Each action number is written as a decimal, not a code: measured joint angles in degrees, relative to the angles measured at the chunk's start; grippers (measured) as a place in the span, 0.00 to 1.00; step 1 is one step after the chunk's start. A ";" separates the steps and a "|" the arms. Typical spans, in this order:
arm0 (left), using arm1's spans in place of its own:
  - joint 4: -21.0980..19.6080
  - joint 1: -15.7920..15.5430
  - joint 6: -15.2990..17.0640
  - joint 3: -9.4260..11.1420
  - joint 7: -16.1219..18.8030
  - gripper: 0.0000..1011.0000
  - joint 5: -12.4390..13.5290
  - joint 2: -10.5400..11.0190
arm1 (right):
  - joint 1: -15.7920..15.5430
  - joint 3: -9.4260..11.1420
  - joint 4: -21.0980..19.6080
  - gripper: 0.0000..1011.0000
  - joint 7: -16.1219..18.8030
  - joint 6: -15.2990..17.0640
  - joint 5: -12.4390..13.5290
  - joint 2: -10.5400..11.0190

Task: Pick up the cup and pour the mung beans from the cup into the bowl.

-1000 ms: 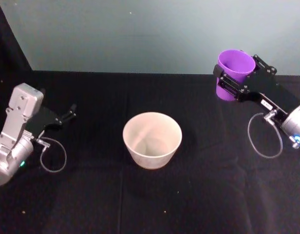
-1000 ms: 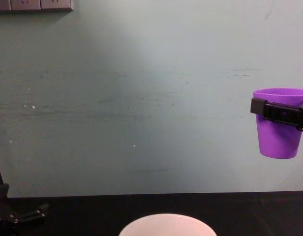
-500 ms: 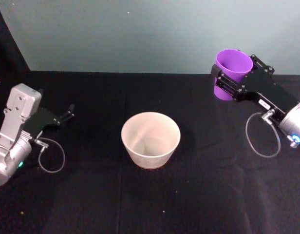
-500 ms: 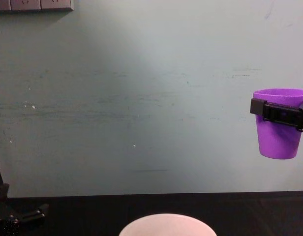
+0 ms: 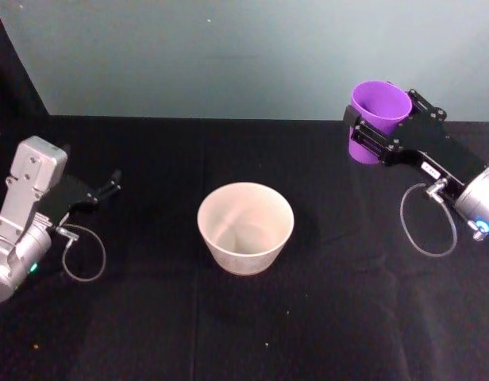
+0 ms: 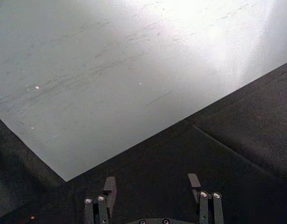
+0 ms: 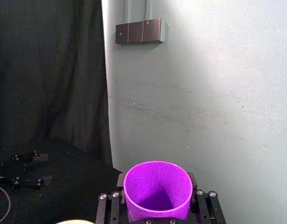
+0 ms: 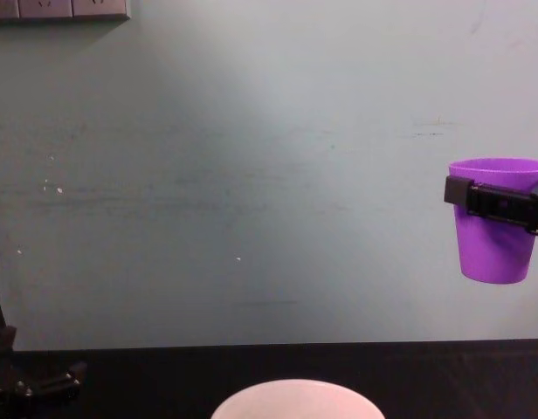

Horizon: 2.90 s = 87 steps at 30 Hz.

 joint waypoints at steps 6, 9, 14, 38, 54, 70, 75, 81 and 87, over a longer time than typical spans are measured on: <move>0.00 0.00 0.00 0.00 0.00 0.99 0.00 0.00 | 0.00 0.00 0.00 0.73 0.00 0.00 -0.02 0.00; 0.00 0.00 0.00 0.00 0.00 0.99 0.00 0.00 | 0.00 0.00 0.00 0.73 0.00 0.00 -0.02 0.00; 0.00 0.00 0.00 0.00 0.00 0.99 0.00 0.00 | 0.00 0.00 0.00 0.73 0.00 0.00 -0.01 0.00; 0.00 0.00 0.00 0.00 0.00 0.99 0.00 0.00 | 0.00 0.00 0.00 0.73 0.00 0.00 -0.01 0.00; 0.00 0.00 0.00 0.00 0.00 0.99 0.00 0.00 | 0.00 0.00 0.00 0.73 0.00 0.00 -0.01 0.00; 0.00 0.00 0.00 0.00 0.00 0.99 0.00 0.00 | 0.00 0.00 0.00 0.73 0.00 0.00 -0.01 0.00; 0.00 0.00 0.00 0.00 0.00 0.99 0.00 0.00 | 0.00 0.00 0.00 0.73 0.00 0.00 -0.01 0.00; 0.00 0.00 0.00 0.00 0.00 0.99 0.00 0.00 | 0.00 0.00 -0.01 0.73 0.00 0.00 -0.01 0.00; 0.00 0.00 0.00 0.00 0.00 0.99 0.00 0.00 | 0.00 0.00 -0.01 0.73 0.00 0.00 -0.01 0.00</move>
